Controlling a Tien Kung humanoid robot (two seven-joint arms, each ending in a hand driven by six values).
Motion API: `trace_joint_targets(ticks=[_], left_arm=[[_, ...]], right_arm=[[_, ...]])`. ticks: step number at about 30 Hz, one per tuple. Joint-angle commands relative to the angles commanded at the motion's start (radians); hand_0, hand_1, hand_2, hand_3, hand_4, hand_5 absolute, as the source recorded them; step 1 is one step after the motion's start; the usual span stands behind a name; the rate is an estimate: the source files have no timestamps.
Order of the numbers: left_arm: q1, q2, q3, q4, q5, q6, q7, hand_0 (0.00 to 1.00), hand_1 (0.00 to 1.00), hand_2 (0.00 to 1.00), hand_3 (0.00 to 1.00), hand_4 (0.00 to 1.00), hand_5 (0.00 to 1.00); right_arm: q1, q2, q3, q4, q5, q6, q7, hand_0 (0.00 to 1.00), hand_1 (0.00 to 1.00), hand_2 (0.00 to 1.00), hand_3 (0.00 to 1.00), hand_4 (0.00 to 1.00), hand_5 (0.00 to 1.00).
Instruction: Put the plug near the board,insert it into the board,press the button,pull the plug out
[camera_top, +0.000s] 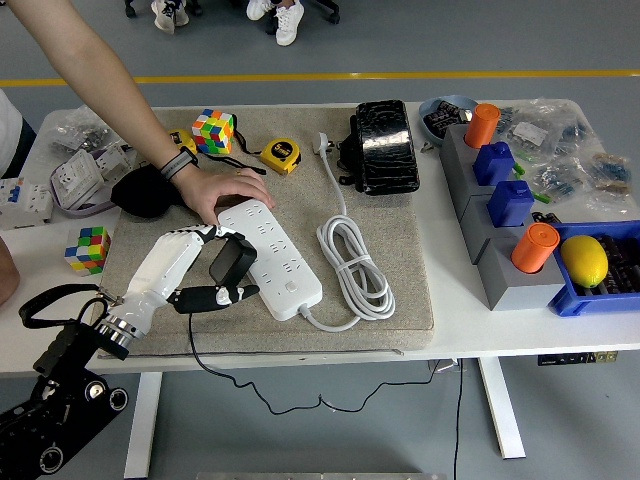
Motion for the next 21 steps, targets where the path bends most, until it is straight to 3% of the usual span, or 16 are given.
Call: trace_joint_targets(ticks=[21], left_arm=[[0.006, 0.001, 0.008, 0.025, 0.032, 0.008, 0.029, 0.689, 0.754, 0.754, 0.726, 0.998, 0.602]], right_arm=[[-0.001, 0.003, 0.0, 0.0, -0.001, 0.0, 0.003, 0.493, 0.592, 0.551, 0.51, 0.861, 0.371]])
